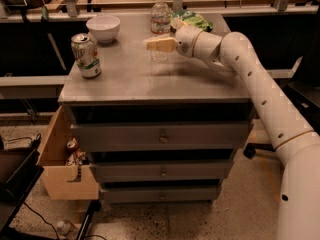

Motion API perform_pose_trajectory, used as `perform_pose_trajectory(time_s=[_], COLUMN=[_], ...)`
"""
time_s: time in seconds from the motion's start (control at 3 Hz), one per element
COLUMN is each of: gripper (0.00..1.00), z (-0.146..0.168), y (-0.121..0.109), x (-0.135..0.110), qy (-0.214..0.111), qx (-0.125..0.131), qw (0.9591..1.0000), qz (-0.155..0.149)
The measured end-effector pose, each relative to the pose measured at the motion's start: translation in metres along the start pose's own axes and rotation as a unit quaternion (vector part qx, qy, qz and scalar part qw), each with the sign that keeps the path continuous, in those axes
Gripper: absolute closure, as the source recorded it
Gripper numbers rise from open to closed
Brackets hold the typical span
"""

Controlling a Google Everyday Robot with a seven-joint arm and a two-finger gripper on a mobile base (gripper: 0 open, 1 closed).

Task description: Place water bottle upright

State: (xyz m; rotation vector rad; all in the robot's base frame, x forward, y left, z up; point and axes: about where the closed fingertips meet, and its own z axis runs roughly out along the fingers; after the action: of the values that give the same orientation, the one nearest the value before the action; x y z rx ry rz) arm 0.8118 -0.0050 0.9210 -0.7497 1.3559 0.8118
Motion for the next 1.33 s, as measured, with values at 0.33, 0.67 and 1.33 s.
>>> perform_pose_trajectory(time_s=[0.33, 0.67, 1.33], gripper=[0.0, 0.0, 0.0], z=[0.0, 0.0, -0.063], y=[0.0, 0.004, 0.015], x=[0.0, 0.006, -0.091], qy=[0.0, 0.046, 0.169], qx=[0.0, 0.01, 0.111], qw=[1.0, 0.9989, 0.9737], qz=[0.0, -0.004, -0.105])
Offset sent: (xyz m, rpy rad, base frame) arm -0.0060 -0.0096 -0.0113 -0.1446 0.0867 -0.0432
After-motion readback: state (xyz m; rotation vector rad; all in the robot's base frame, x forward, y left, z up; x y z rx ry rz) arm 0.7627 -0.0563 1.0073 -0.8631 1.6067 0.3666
